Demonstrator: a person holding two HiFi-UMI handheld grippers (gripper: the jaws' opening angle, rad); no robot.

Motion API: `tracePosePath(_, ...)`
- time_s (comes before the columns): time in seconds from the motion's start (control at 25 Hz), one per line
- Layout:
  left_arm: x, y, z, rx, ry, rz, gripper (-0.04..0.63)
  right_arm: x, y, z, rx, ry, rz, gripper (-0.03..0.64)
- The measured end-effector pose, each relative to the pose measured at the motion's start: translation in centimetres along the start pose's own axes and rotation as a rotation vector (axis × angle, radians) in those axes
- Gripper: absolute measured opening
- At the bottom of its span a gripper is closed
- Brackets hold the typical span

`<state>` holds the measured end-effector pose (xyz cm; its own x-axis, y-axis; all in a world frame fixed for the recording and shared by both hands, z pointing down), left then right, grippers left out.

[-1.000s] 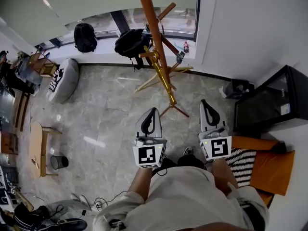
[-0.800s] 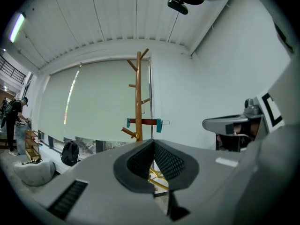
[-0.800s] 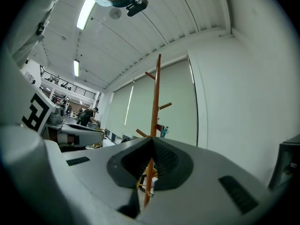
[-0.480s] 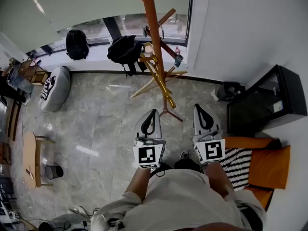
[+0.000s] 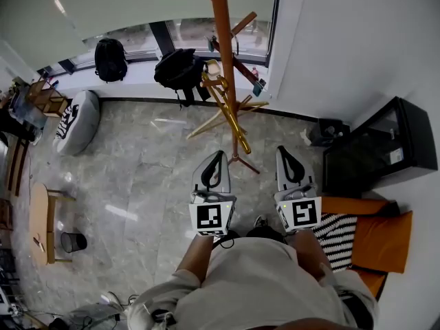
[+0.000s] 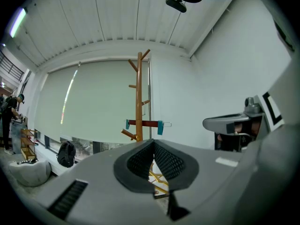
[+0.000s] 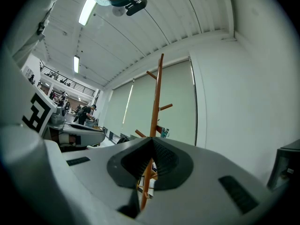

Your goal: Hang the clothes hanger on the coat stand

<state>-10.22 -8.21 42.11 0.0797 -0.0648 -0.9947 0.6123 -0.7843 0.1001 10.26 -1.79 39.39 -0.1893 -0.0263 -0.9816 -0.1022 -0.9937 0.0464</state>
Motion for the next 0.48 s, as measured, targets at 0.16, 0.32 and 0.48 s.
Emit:
tracePosePath(0.16,0.26,0.27,-0.07,-0.006,0.005,-0.005,0.008,0.19,0.14,-0.03,0.005,-0.003,0.000,0.005)
tracePosePath(0.32,0.23,0.41,-0.23,-0.009,0.004,-0.004,0.008,0.16,0.15,0.03,0.012,-0.004,-0.002,0.005)
tracePosePath(0.48,0.06,0.31,-0.41,-0.010,0.007,0.000,0.008,-0.07,0.09,0.10,0.015,-0.004,0.004,0.005)
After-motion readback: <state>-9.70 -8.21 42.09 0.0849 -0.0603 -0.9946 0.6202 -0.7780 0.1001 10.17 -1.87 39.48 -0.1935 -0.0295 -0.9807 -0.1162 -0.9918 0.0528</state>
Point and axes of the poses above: the fingertips, and each gripper's own axes: y forward along the fingers, z to its left, x out of its top, the point moved 10 cm from there along -y, backward along the fingers, and after that the axes turned 8 degrees about z, right-handed, at the moved point
